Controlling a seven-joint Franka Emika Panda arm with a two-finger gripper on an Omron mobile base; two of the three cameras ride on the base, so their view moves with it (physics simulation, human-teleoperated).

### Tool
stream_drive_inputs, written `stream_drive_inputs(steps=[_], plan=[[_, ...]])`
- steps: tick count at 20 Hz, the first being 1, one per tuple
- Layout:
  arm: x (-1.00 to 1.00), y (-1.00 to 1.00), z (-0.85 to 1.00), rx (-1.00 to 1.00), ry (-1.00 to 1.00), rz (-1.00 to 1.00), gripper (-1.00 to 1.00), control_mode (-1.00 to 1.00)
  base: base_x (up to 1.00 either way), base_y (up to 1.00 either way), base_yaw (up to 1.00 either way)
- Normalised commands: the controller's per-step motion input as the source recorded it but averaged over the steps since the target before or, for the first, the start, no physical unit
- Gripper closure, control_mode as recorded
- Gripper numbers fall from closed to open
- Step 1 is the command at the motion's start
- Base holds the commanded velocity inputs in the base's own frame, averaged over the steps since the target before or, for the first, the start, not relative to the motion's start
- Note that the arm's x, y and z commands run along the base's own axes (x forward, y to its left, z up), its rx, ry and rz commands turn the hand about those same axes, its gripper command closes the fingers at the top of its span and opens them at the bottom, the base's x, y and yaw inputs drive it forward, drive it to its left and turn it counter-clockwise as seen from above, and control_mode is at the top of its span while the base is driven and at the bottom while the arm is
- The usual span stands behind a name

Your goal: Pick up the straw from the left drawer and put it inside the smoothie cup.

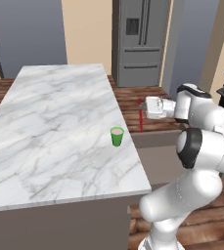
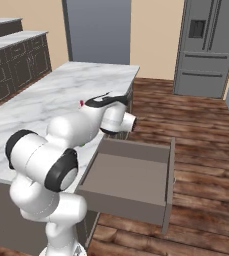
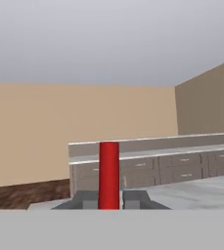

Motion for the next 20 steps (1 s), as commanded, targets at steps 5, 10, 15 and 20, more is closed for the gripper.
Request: stream_drive_inputs(steps=[5,10,15,20], plan=[[0.00,0.25,0.27,0.01,0.02,0.00,1.00,-1.00,0.00,0.00,0.00],[0.00,0.33,0.07,0.00,0.08,0.00,1.00,-1.00,0.00,0.00,0.00],[0.02,0.35,0.00,0.00,0.11,0.00,1.00,-1.00,0.00,0.00,0.00],[0.10,0.24,0.00,0.00,0.09,0.00,1.00,-1.00,0.00,0.00,0.00]])
